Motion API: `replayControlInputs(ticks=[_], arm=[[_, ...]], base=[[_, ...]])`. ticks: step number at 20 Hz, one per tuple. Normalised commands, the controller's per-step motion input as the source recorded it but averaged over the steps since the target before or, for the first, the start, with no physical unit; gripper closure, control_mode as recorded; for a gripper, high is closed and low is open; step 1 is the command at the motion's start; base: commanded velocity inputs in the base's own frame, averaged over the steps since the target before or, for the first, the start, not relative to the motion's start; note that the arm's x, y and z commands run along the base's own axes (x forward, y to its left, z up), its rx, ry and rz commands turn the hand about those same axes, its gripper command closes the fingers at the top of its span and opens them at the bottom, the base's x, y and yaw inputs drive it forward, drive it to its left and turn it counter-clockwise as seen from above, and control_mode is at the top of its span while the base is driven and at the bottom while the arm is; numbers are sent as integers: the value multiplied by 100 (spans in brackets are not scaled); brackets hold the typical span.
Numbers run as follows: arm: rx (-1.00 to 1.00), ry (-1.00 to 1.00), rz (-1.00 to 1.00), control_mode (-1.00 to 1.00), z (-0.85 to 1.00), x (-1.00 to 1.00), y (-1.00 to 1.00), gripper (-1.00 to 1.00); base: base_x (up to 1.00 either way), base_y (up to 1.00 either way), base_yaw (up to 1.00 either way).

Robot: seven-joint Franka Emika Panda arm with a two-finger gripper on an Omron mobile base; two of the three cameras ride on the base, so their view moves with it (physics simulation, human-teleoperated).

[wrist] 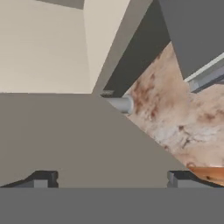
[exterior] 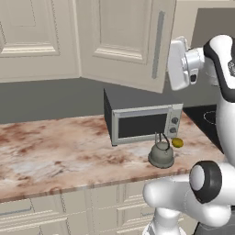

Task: Pick the pan from the cabinet and place it on the stove. Then turn on the stove burner for the pan.

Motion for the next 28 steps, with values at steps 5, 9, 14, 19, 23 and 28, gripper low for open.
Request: replayControlInputs(ticks=[5,9,14,19,23,28], arm=[[0,0,6,-100,0,-100,75,-100],[0,0,5,-100,0,-97,81,-100],[0,0,4,-100,0,-74,87,-100],[0,1,1,-100,0,-41,91,-100],[0,0,0,-100,0,-17,81,-100],[0,0,-1,-100,0,-1,62,-100]], base=[[0,0,0],[0,0,0],[0,0,0],[0,0,0],[0,0,0],[0,0,0]])
